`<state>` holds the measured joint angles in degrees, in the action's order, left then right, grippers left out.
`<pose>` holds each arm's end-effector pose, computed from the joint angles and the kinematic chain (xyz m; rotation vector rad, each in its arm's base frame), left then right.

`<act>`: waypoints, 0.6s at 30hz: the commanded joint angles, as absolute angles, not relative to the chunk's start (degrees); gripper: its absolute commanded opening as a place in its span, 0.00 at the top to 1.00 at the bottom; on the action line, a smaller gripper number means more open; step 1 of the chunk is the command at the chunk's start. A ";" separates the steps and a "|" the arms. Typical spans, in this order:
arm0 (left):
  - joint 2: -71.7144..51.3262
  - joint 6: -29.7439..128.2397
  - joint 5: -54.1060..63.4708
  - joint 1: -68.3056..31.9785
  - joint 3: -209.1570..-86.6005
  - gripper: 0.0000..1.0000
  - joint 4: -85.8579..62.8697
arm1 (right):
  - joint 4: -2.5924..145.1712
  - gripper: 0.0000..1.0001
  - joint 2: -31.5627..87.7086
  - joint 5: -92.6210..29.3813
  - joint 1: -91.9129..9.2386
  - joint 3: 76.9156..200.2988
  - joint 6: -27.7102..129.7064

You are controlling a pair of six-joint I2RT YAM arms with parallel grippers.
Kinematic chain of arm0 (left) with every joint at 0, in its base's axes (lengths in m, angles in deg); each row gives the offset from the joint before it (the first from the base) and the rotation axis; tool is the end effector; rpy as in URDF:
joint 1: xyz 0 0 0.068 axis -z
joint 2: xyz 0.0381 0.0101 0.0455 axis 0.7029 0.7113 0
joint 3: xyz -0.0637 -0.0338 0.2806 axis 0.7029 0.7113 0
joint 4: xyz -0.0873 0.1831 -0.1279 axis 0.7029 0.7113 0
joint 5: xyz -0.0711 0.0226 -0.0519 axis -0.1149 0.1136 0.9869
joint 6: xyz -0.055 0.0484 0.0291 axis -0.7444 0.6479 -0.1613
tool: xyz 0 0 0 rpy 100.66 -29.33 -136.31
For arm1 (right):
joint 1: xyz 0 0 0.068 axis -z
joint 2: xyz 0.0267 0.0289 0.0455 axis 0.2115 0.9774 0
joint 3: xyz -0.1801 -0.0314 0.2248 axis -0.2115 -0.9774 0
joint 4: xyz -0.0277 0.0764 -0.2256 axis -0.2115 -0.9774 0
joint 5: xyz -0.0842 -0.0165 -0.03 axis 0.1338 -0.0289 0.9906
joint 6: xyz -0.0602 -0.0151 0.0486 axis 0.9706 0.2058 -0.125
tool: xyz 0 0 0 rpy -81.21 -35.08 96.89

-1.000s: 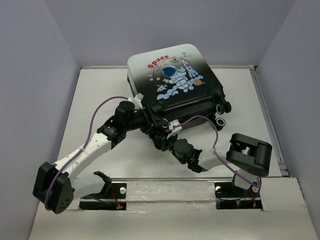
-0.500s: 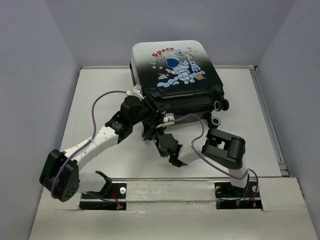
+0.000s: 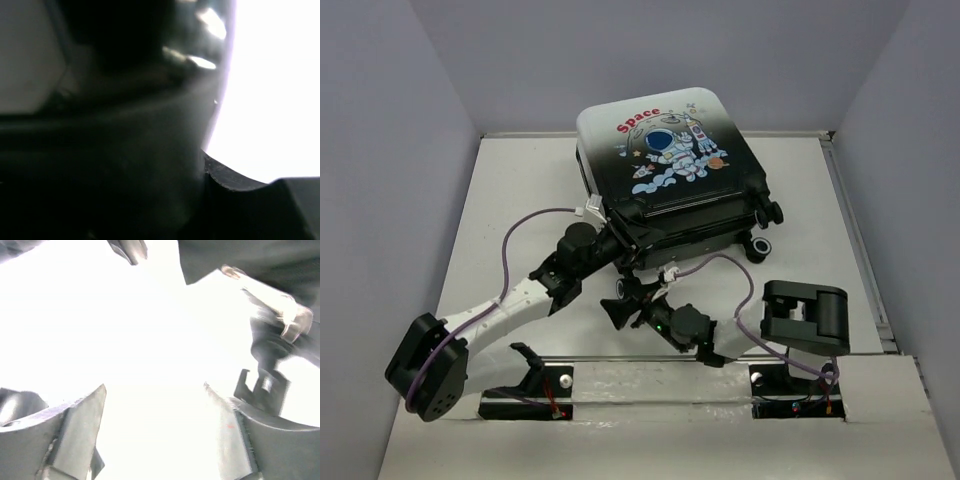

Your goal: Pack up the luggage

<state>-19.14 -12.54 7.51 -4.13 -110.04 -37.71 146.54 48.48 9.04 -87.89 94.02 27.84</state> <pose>0.1948 -0.1835 0.2950 -0.3752 1.8891 -1.6056 0.1191 0.3175 0.2100 -0.1441 1.5956 1.0357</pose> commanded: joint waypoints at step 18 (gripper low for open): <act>-33.22 -0.79 16.55 -10.56 -99.53 0.01 -47.18 | 90.43 0.02 15.27 8.55 -83.25 102.42 37.15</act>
